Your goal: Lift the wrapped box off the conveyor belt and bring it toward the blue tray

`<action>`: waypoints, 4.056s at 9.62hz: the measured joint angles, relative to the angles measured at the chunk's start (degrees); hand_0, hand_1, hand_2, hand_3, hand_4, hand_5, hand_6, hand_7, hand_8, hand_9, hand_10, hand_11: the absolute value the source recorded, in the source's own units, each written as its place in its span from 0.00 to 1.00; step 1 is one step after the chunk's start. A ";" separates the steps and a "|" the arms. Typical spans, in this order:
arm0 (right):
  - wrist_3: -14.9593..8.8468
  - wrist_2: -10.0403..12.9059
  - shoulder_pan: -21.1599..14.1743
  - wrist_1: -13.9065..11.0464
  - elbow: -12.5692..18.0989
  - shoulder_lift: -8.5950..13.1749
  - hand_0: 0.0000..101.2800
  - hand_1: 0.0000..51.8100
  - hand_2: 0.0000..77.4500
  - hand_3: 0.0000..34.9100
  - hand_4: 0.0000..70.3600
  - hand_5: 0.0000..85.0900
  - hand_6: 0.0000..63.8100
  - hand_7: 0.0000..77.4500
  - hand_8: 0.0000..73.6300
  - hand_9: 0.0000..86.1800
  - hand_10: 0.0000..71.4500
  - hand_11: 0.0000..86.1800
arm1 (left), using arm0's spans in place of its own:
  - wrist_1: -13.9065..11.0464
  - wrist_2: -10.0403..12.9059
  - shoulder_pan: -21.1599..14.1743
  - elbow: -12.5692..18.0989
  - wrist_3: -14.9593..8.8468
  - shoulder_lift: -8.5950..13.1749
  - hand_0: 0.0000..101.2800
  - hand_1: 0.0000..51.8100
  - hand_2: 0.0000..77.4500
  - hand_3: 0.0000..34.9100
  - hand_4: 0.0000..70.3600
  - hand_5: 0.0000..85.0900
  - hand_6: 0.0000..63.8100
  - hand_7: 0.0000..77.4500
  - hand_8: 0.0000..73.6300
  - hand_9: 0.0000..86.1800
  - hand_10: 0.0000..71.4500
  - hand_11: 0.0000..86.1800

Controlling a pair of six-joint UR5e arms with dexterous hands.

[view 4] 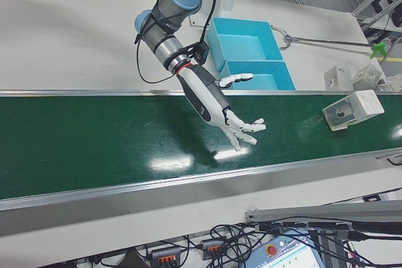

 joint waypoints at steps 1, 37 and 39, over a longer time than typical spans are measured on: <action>0.00 0.00 0.00 0.00 0.00 0.00 0.52 0.39 0.18 0.11 0.12 0.29 0.21 0.43 0.11 0.16 0.00 0.02 | 0.00 0.00 0.00 0.00 0.00 0.00 0.00 0.00 0.01 0.00 0.01 0.01 0.01 0.01 0.01 0.00 0.00 0.01; -3.37 -0.55 -0.96 -8.61 -1.89 4.03 0.52 0.40 0.13 0.00 0.12 0.21 0.10 0.26 0.04 0.06 0.00 0.01 | 0.00 0.00 0.00 0.00 0.00 0.00 0.00 0.00 0.01 0.00 0.01 0.01 0.01 0.01 0.01 0.00 0.01 0.00; -3.96 -0.53 -1.05 -8.61 -4.60 6.70 0.52 0.40 0.13 0.00 0.13 0.21 0.10 0.26 0.04 0.07 0.00 0.01 | 0.00 0.00 0.00 0.00 0.00 0.00 0.00 0.00 0.01 0.00 0.01 0.01 0.01 0.01 0.01 0.00 0.01 0.01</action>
